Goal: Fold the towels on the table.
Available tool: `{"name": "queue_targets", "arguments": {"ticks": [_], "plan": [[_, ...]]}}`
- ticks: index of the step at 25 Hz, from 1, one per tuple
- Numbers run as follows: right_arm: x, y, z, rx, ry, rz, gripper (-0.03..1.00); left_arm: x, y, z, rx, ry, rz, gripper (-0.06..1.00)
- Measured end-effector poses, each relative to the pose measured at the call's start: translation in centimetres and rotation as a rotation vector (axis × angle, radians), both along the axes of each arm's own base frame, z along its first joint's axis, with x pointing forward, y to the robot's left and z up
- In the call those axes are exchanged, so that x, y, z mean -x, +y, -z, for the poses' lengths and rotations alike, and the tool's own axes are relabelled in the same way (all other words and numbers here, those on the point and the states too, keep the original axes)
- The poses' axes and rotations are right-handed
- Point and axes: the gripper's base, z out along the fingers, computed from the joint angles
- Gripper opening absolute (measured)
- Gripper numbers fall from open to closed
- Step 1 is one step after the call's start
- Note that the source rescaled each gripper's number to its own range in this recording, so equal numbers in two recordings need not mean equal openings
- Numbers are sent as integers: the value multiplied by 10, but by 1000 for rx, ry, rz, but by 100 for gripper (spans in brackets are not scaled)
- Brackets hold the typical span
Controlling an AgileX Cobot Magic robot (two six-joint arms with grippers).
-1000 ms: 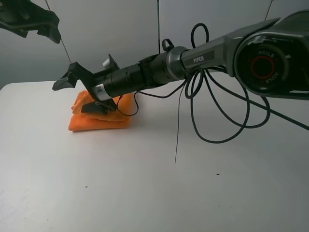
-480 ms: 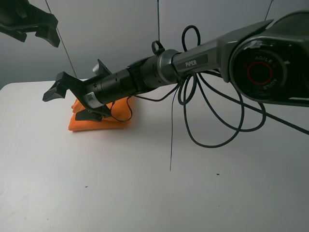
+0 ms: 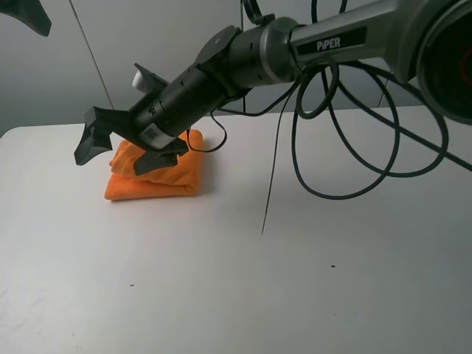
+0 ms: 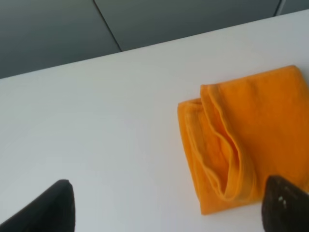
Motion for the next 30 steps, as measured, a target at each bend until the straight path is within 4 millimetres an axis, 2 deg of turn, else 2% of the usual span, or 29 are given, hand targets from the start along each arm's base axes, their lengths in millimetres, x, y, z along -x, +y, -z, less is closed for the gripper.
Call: {"name": "queue_targets", "arguments": {"ticks": [4,9,14,17,19,22,30], "plan": [[-7,-40,-32,186,-133,25,100,32,5,-24,28,-16,-14,99],[3,-106,-69,460,-308,111,100,82,13,-56,57,-86,-33,99],[37,-172,-101,589,-404,204,100,129,22,-82,77,-192,-35,99],[74,-203,-129,572,-464,264,100,156,26,-92,97,-254,-31,99],[100,-222,-143,545,-497,308,100,174,28,-88,108,-269,-29,99],[140,-250,-157,496,-549,365,100,199,32,-67,119,-253,-38,99],[238,-318,-165,431,-625,450,100,262,42,-2,149,-238,-56,99]]}}
